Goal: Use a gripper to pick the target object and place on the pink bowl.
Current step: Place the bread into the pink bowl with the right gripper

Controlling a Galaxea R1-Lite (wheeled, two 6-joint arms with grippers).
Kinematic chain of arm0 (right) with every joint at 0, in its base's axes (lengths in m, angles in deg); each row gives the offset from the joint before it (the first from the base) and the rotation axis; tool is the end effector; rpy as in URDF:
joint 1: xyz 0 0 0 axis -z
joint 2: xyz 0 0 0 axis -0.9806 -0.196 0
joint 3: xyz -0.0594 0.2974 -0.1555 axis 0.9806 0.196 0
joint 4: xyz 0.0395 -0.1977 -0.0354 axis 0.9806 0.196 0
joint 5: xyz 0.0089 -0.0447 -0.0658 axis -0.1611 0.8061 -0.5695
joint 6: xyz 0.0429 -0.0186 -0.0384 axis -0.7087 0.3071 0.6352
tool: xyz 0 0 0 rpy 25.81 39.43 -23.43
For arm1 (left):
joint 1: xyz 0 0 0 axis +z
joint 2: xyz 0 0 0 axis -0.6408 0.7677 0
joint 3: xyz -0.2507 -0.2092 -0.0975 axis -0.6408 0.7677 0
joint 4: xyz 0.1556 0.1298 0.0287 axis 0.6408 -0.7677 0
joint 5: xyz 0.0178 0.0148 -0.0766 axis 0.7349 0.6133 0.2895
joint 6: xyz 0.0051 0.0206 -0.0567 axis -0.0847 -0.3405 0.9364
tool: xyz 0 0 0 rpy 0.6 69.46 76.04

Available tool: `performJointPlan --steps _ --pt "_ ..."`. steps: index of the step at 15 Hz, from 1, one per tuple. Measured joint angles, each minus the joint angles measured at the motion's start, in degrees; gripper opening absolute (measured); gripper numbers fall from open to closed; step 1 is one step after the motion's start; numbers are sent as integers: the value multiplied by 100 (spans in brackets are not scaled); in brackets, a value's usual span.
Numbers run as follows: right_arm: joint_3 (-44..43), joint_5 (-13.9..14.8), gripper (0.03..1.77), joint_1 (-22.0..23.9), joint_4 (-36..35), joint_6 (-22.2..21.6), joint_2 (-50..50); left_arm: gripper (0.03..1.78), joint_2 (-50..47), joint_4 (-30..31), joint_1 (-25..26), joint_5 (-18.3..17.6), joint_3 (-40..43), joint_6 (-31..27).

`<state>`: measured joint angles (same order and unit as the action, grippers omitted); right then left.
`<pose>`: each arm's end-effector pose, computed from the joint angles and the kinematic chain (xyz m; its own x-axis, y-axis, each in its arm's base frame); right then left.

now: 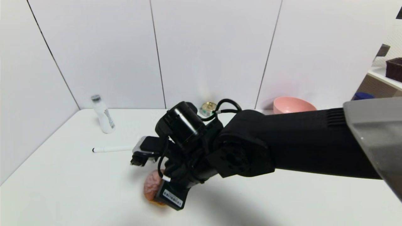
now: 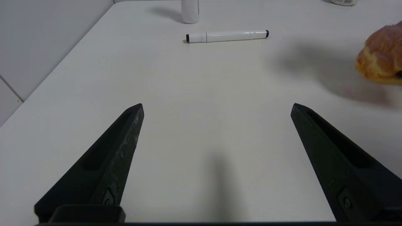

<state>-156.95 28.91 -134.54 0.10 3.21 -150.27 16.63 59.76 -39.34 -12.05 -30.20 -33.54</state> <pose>0.2619 0.4056 0.1689 0.2136 0.6392 -0.7387 -0.9721 0.2140 -0.0959 -0.0100 -0.0002 0.0758 1.0000 0.0073 0.0027 -0.0073 1.0000 -0.0048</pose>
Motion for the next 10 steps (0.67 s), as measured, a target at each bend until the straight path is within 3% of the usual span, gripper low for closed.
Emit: performJointPlan --steps 5,10 --pt "-606 -35 82 645 -9 -20 229 169 0 0 0 0 0 0" --pt "-1083 -68 82 1925 -44 -2 301 169 0 0 0 0 0 -2"
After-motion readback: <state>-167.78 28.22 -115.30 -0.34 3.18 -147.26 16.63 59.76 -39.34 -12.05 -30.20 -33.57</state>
